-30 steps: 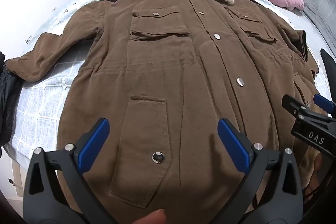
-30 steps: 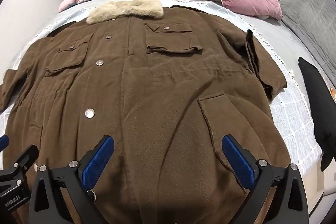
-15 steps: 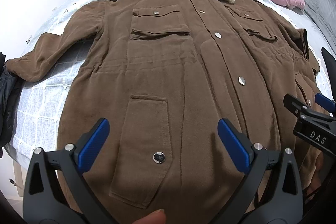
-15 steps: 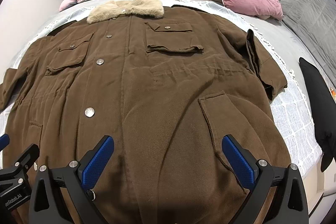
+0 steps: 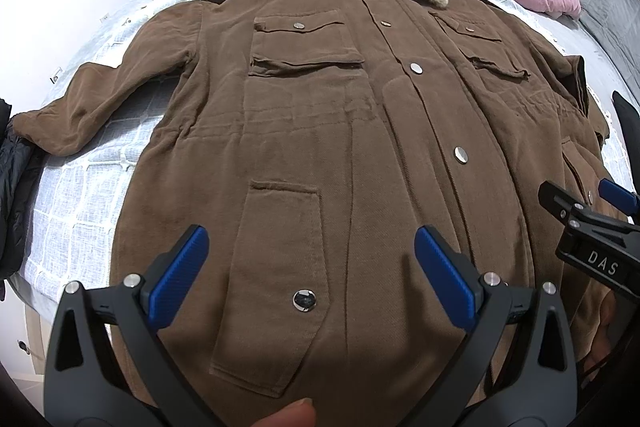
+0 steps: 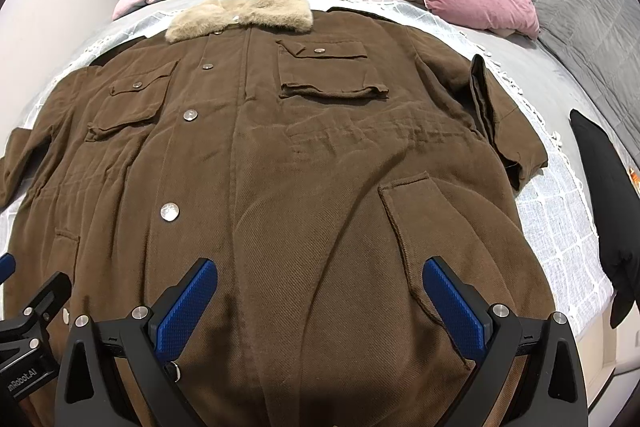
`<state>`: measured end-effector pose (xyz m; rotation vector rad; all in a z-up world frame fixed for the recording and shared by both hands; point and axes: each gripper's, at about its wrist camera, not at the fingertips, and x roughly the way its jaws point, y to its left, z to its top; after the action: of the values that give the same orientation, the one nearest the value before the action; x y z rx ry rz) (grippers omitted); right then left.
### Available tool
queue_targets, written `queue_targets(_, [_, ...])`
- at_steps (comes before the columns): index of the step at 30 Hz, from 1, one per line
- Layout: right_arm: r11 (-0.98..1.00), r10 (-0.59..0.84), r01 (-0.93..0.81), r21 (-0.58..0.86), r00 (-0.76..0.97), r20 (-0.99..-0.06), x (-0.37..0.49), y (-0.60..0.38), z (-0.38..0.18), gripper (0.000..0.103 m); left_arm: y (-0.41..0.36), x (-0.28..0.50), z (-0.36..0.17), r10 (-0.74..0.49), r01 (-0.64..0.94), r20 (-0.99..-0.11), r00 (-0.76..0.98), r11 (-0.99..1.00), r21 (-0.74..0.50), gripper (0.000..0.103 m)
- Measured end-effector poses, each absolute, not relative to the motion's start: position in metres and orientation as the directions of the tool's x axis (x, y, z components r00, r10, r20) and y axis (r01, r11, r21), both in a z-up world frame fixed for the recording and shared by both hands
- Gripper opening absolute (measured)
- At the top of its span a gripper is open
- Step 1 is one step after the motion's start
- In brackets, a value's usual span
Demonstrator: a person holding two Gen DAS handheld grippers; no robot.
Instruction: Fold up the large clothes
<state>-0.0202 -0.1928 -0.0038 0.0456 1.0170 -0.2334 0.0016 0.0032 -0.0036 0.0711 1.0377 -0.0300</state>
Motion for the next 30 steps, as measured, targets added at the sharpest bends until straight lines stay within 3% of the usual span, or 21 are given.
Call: queue_targets(30, [0.971,-0.202,0.217,-0.098,0.532,-0.822,-0.0199,-0.1932,-0.0059,0.103,0.0081,0.0048,-0.0064,-0.009,0.049,-0.864,0.504,0.999,0.018,0.102])
